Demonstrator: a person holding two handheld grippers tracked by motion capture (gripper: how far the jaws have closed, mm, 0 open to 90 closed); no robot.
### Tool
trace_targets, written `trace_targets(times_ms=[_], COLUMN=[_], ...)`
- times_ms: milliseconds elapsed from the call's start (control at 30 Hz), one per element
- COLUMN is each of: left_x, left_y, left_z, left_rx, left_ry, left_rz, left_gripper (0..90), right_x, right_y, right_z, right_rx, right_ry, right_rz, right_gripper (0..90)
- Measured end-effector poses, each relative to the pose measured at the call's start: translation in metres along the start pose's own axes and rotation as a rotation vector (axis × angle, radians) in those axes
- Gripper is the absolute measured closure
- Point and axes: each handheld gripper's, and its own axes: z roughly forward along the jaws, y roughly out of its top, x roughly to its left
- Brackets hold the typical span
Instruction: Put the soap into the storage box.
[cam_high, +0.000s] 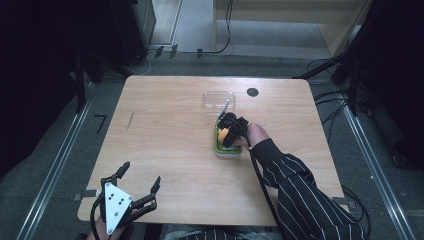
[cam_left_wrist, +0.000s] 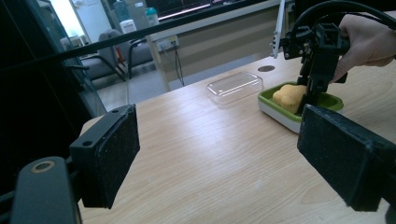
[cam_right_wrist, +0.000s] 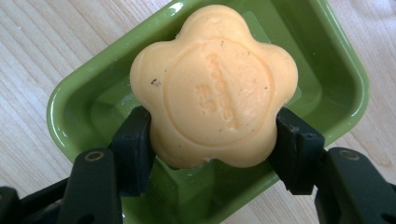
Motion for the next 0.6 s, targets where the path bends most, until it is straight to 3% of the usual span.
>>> trace_targets(times_ms=[333, 600], left_x=[0.0004, 0.0001], left_y=[-0.0003, -0.0001], left_z=[-0.0002, 0.0003], left_rx=[-0.004, -0.002], left_ry=[0.002, 0.001], left_rz=[-0.003, 0.001], left_gripper=[13.0, 13.0], right_x=[0.0015, 0.0034], right_y=[0.0006, 0.0005], right_z=[0.0031, -0.0019], right_rx=[0.008, -0.002], right_ry=[0.000, -0.005], right_rz=[0.012, 0.009], right_gripper=[38.1, 29.1])
